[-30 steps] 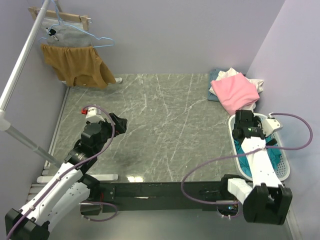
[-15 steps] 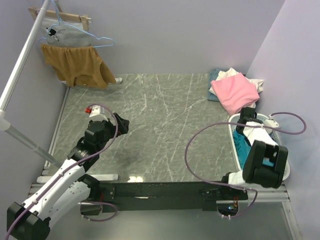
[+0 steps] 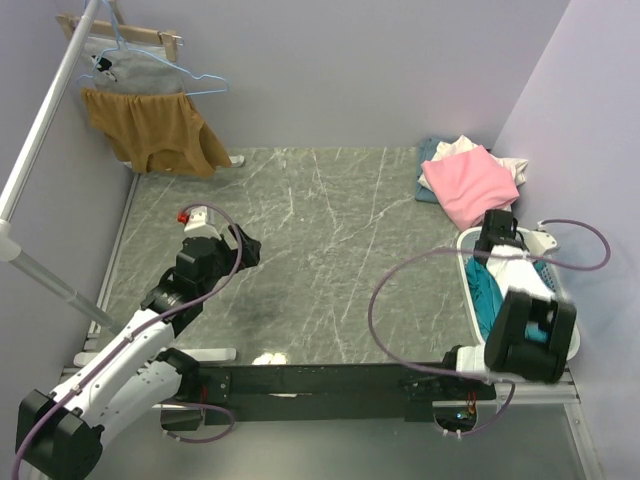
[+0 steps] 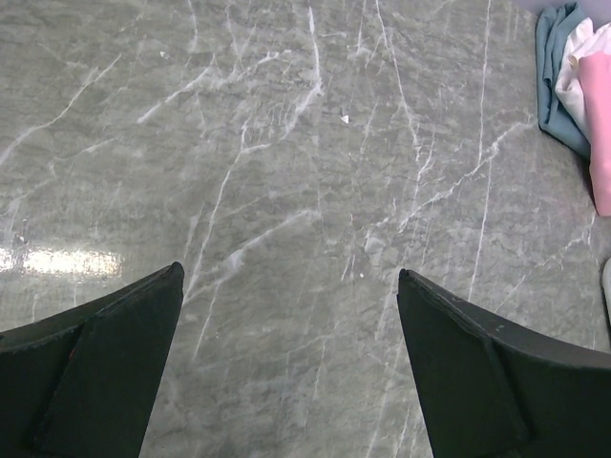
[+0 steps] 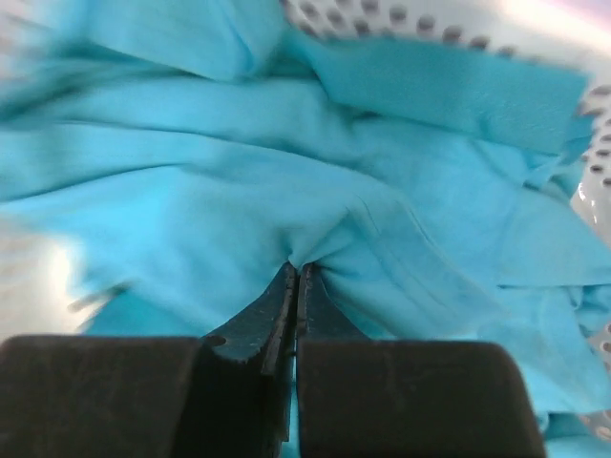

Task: Fold and stack the t-shirts
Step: Grab crumpled tshirt from bin with the right arm, then move the tshirt to the center of the board

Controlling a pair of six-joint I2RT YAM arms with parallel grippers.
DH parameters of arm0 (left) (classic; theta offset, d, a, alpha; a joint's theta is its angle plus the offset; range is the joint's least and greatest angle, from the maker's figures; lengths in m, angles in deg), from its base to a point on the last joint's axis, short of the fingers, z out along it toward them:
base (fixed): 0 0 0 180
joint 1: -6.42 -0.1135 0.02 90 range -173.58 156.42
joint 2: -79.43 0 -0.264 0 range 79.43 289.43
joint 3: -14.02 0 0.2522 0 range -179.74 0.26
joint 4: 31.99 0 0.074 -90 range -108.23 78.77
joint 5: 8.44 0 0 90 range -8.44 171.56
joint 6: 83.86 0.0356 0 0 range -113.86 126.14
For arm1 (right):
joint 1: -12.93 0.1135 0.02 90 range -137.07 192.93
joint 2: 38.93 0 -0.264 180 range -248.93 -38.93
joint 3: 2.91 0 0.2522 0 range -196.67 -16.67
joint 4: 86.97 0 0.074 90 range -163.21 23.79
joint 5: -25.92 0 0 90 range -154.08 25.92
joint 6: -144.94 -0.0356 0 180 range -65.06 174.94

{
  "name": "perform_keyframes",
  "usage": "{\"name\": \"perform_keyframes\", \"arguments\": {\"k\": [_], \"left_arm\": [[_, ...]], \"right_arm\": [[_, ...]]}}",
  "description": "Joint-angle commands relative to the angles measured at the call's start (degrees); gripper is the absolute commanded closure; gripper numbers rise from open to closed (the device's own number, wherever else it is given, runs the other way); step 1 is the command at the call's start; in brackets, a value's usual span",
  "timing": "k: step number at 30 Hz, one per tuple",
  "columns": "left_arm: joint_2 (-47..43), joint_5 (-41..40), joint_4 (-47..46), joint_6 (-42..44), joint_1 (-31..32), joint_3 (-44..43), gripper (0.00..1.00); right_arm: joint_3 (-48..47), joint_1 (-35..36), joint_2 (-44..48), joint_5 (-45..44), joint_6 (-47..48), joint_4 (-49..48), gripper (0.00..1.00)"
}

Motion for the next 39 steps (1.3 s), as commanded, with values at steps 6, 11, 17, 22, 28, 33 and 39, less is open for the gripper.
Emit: {"name": "perform_keyframes", "arguments": {"k": [6, 11, 17, 22, 28, 33, 39], "left_arm": [[2.8, 1.32, -2.04, 1.16, 0.11, -3.36, 0.0], [2.63, 1.33, -3.09, 0.89, 0.2, -2.74, 0.01], [1.22, 0.36, -3.45, 0.63, 0.11, -2.83, 0.01], [0.26, -0.43, -3.89, 0.1, 0.11, -2.31, 0.01], [-1.32, -4.02, -2.13, -0.16, 0.02, -2.39, 0.01], [-4.39, -9.83, 3.13, -1.48, 0.11, -3.97, 0.01], [-9.31, -13.61, 5.52, -3.5, 0.11, -3.8, 0.0]], "right_arm": [[-7.68, 14.44, 32.58, 3.91, 9.99, -2.78, 1.0], [-20.86, 22.24, 30.23, 29.08, 14.92, -3.66, 1.0], [-38.35, 38.24, 21.01, 33.97, 22.47, -5.69, 1.0], [-61.06, 50.03, 9.41, 37.84, 29.95, -0.16, 1.0], [-82.29, 60.04, -7.21, 43.65, 33.74, 6.09, 1.0], [-68.3, 61.12, -10.22, 42.68, 28.04, -0.73, 1.0], [-39.02, 63.75, -2.41, 41.98, 19.95, -10.6, 1.0]]}}
